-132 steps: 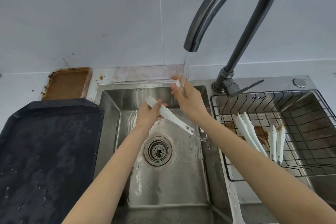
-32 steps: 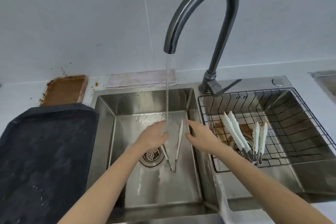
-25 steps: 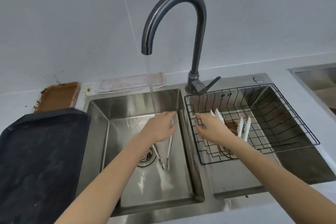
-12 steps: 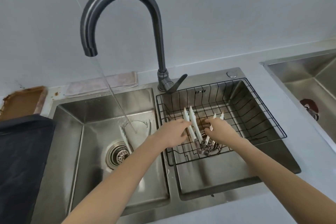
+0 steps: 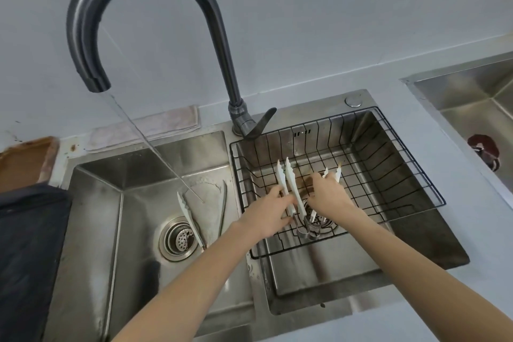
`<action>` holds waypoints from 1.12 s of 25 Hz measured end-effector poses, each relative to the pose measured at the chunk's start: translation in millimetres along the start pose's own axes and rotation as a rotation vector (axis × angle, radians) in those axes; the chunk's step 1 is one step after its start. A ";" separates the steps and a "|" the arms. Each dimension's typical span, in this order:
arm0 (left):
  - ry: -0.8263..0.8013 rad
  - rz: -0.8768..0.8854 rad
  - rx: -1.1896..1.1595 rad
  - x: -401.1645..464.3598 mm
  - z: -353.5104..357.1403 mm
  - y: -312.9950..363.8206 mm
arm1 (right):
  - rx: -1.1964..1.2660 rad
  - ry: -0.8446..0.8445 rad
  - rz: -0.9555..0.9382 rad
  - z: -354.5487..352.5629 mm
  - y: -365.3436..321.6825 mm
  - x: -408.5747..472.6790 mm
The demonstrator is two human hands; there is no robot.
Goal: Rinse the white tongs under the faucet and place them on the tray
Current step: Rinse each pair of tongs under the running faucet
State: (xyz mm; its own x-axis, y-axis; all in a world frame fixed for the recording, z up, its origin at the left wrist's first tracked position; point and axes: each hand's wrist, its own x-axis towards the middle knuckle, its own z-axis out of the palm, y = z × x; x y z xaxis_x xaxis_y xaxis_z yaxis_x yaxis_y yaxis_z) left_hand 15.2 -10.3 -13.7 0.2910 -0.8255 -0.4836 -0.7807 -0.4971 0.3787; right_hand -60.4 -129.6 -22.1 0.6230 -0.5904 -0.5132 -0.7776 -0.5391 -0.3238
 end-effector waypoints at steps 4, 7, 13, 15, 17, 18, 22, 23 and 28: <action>0.061 0.013 -0.060 -7.7 -5.8 1.4 | 0.108 0.063 -0.014 -5.5 -1.3 -2.8; 0.143 0.025 -0.139 -22.2 -11.3 1.0 | 0.193 0.125 -0.051 -10.5 -8.8 -8.5; 0.329 0.044 -0.280 -67.7 -13.2 -20.8 | 0.294 0.133 -0.150 -7.3 -50.0 -36.4; 0.388 0.022 -0.385 -86.0 -10.7 -30.0 | 0.304 0.125 -0.184 2.2 -65.6 -45.0; 0.489 -0.029 -0.556 -102.7 -10.8 -39.3 | 0.285 0.135 -0.231 12.1 -79.1 -51.6; 0.547 -0.072 -0.683 -109.1 -11.6 -44.6 | 0.282 0.145 -0.264 16.8 -85.4 -54.8; 0.699 -0.312 -1.159 -124.1 -21.7 -71.8 | 0.279 0.142 -0.398 33.8 -114.3 -66.5; 0.701 -0.371 -1.201 -124.8 -23.6 -79.7 | 0.279 0.135 -0.415 37.3 -121.8 -68.5; 0.678 -0.476 -1.408 -122.5 -32.0 -115.6 | 0.274 0.068 -0.423 56.6 -155.8 -71.7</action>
State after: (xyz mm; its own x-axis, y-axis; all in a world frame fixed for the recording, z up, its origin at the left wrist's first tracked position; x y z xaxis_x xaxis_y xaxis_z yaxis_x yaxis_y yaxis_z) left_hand 87.5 139.7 26.9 0.8169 -0.3054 -0.4894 0.4270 -0.2504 0.8689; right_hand 11.3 30.7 20.1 0.8852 -0.3974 -0.2419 -0.4443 -0.5678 -0.6930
